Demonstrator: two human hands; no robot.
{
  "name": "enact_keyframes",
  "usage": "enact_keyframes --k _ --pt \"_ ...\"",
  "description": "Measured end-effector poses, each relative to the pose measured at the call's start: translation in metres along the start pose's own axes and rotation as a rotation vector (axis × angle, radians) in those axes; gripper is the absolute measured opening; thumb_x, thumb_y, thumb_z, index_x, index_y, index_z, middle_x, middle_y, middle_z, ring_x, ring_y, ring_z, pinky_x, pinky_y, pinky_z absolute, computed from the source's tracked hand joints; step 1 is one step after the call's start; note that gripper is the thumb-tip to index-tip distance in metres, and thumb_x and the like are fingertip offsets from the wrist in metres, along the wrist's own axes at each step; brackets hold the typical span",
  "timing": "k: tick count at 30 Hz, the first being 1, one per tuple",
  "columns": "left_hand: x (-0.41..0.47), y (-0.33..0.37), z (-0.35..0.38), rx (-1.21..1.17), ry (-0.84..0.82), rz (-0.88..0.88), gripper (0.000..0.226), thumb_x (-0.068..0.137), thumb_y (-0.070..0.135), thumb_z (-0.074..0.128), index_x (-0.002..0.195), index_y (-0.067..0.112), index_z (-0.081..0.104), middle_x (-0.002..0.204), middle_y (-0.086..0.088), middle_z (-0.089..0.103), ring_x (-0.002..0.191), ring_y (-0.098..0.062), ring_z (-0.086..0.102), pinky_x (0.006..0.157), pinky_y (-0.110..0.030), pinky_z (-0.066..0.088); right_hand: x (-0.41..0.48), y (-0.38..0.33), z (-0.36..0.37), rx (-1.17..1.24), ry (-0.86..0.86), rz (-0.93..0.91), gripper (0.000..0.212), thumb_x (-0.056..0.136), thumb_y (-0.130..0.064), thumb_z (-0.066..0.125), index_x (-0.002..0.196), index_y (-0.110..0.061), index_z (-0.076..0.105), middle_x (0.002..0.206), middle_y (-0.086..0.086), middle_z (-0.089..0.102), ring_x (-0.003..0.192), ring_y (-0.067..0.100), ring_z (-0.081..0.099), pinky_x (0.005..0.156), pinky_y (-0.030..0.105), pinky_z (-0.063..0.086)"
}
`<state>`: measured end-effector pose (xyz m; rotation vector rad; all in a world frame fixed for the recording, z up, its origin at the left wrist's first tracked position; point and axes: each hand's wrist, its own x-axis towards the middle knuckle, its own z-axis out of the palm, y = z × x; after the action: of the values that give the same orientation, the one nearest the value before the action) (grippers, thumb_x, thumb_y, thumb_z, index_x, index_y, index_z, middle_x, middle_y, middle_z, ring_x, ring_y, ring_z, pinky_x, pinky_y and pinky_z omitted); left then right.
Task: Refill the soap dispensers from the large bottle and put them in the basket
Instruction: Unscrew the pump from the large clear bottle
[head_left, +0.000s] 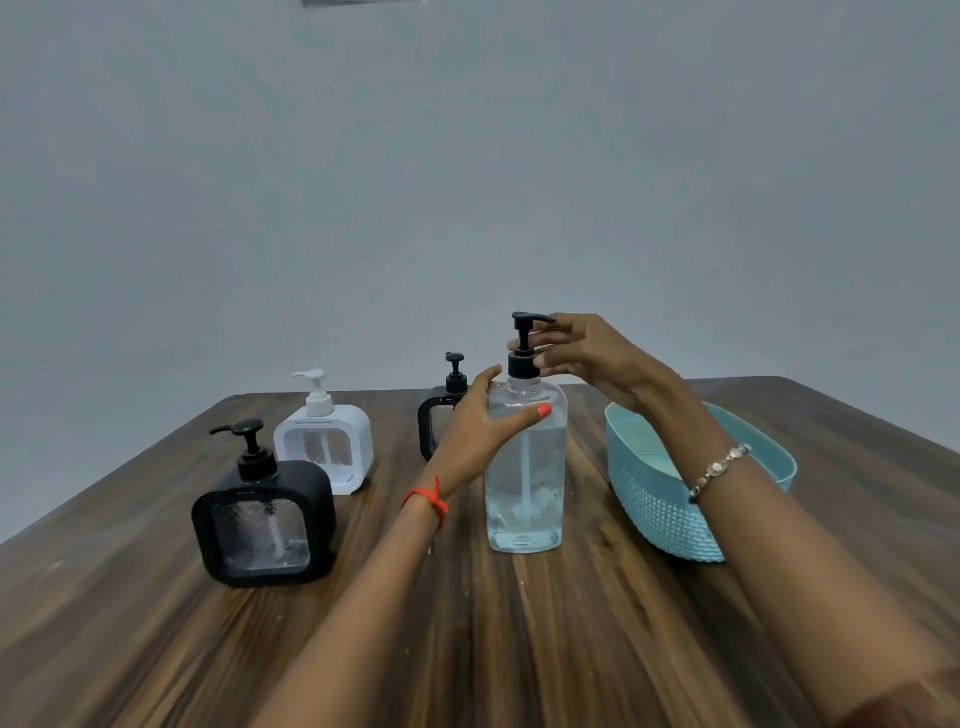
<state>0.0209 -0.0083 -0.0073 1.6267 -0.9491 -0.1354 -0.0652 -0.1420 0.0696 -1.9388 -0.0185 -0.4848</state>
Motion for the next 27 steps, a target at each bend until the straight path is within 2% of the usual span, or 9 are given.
enact_keyframes --k 4,6,9,12,15,18,20,22,27 --pt "0.002 -0.002 0.000 -0.030 0.002 0.011 0.081 0.070 0.045 0.074 0.138 0.018 0.038 0.131 -0.003 0.055 0.113 -0.014 0.058 0.094 -0.028 0.049 0.000 0.002 0.013 -0.438 0.115 -0.015 0.035 0.070 -0.033 0.078 0.086 -0.003 0.070 0.086 0.022 0.066 0.070 0.016 0.055 0.068 0.032 0.043" --pt "0.002 -0.001 0.000 -0.028 0.003 0.015 0.079 0.073 0.043 0.073 0.138 0.018 0.037 0.132 -0.002 0.053 0.114 -0.015 0.056 0.092 -0.025 0.048 0.003 -0.001 0.011 -0.431 0.110 -0.035 0.026 0.071 -0.022 0.078 0.081 0.001 0.070 0.075 0.020 0.066 0.066 0.018 0.054 0.066 0.032 0.040" --pt "0.001 -0.001 0.001 -0.028 0.013 0.013 0.076 0.074 0.040 0.073 0.138 0.018 0.038 0.132 -0.001 0.052 0.116 -0.015 0.055 0.095 -0.027 0.047 0.003 -0.007 0.001 -0.289 0.040 0.013 0.032 0.069 0.000 0.069 0.100 -0.006 0.068 0.098 0.016 0.070 0.090 0.023 0.063 0.078 0.034 0.047" --pt "0.000 0.000 0.002 -0.051 0.021 0.011 0.071 0.075 0.036 0.073 0.135 0.017 0.040 0.128 -0.002 0.055 0.112 -0.015 0.058 0.094 -0.028 0.049 0.003 -0.004 0.009 -0.330 0.029 0.016 0.031 0.074 -0.014 0.072 0.102 -0.001 0.065 0.102 0.020 0.067 0.082 0.018 0.060 0.072 0.032 0.042" --pt "0.000 0.000 0.003 -0.070 0.024 0.018 0.067 0.077 0.033 0.072 0.134 0.016 0.041 0.126 -0.003 0.057 0.107 -0.011 0.059 0.083 -0.018 0.050 0.003 -0.001 0.019 -0.524 0.108 -0.027 0.058 0.068 -0.035 0.079 0.087 0.016 0.061 0.087 0.035 0.059 0.066 0.019 0.043 0.061 0.029 0.030" --pt "0.000 0.000 0.004 -0.050 0.026 0.017 0.073 0.076 0.036 0.072 0.137 0.017 0.037 0.130 -0.001 0.052 0.113 -0.014 0.055 0.090 -0.021 0.047 0.006 -0.007 0.012 -0.440 0.075 0.003 0.039 0.069 -0.018 0.079 0.080 0.016 0.062 0.069 0.020 0.051 0.064 0.019 0.039 0.056 0.027 0.028" --pt "-0.001 0.000 0.003 -0.052 0.024 0.010 0.074 0.076 0.037 0.071 0.138 0.019 0.036 0.132 -0.001 0.050 0.115 -0.016 0.053 0.092 -0.024 0.045 0.006 -0.011 0.009 -0.363 0.024 0.049 0.020 0.071 -0.003 0.074 0.089 0.005 0.070 0.080 0.013 0.064 0.073 0.016 0.052 0.065 0.026 0.039" --pt "-0.001 0.000 0.003 -0.052 0.024 0.007 0.074 0.076 0.037 0.071 0.138 0.019 0.035 0.133 -0.002 0.049 0.114 -0.015 0.053 0.092 -0.025 0.046 0.007 -0.010 0.005 -0.275 -0.015 0.072 0.024 0.072 0.005 0.069 0.092 -0.009 0.072 0.089 0.007 0.071 0.089 0.019 0.061 0.083 0.036 0.046" --pt "0.001 -0.003 0.004 -0.074 0.038 0.009 0.075 0.074 0.039 0.074 0.137 0.020 0.038 0.132 -0.002 0.052 0.115 -0.016 0.055 0.094 -0.027 0.048 0.006 0.001 -0.005 0.002 -0.143 0.092 0.031 0.080 0.007 0.059 0.106 -0.010 0.066 0.109 0.010 0.069 0.112 0.027 0.060 0.105 0.049 0.035"
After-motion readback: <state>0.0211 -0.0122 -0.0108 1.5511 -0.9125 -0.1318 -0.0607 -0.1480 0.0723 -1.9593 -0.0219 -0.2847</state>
